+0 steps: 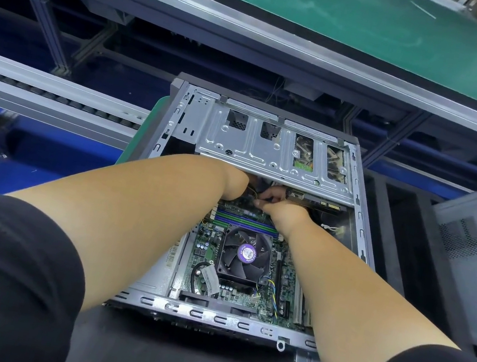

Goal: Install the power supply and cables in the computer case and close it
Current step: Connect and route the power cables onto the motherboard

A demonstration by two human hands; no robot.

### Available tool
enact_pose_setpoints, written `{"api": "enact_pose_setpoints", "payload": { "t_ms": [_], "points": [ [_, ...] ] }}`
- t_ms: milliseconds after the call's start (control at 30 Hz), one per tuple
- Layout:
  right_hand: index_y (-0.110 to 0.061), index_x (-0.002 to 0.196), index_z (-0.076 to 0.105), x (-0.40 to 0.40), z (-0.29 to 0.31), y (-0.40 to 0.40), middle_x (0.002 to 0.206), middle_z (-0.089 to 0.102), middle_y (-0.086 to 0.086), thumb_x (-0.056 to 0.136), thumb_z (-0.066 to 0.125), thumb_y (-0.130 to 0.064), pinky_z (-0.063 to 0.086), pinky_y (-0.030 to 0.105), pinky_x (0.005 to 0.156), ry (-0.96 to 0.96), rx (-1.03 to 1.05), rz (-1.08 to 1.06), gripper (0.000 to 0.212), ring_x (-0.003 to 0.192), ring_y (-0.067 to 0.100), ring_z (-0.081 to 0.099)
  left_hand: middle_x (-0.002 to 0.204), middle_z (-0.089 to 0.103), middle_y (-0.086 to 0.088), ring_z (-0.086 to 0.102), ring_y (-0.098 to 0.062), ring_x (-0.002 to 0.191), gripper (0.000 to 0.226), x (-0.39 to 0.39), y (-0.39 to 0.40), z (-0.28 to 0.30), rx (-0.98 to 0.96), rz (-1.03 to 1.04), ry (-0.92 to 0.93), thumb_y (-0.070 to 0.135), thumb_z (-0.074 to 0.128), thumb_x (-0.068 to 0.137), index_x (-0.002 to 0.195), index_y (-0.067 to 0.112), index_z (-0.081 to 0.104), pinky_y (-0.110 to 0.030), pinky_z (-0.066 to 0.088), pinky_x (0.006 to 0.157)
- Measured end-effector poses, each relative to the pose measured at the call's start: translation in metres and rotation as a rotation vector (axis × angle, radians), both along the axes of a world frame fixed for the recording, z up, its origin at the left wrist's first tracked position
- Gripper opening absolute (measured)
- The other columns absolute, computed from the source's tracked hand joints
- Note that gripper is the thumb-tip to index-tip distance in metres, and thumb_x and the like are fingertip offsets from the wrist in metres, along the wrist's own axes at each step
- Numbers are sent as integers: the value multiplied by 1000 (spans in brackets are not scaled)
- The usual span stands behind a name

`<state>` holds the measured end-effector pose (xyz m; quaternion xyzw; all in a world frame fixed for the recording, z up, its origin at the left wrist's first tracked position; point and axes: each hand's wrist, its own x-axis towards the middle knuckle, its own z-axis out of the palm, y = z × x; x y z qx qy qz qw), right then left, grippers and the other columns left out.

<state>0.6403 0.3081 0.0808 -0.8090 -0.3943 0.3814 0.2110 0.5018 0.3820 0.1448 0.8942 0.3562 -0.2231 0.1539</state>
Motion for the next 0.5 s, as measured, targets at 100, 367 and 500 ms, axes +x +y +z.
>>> {"api": "enact_pose_setpoints", "payload": {
  "t_ms": [100,367,500],
  "points": [
    [-1,114,64,1,0,0,99,55,8,93,66,-13,34,24,79,-4,33,-7,24,93,22,48,74,39,-1,41,-19,76,13,-1,0,0,0,12,-36,6,41,97,95,11,53,-30,36,74],
    [5,117,62,-7,6,2,91,54,3,93,65,-9,38,20,67,-90,24,2,28,90,19,48,82,44,-3,43,-19,76,12,-1,1,0,5,-19,-19,6,40,98,90,12,48,-30,36,76],
    [-4,110,60,-10,11,2,72,42,-7,95,63,-12,34,16,57,-110,3,32,18,82,19,46,74,40,-1,40,-17,69,14,2,-1,2,-2,-61,-10,6,41,98,88,13,46,-30,35,73]
  ]
}}
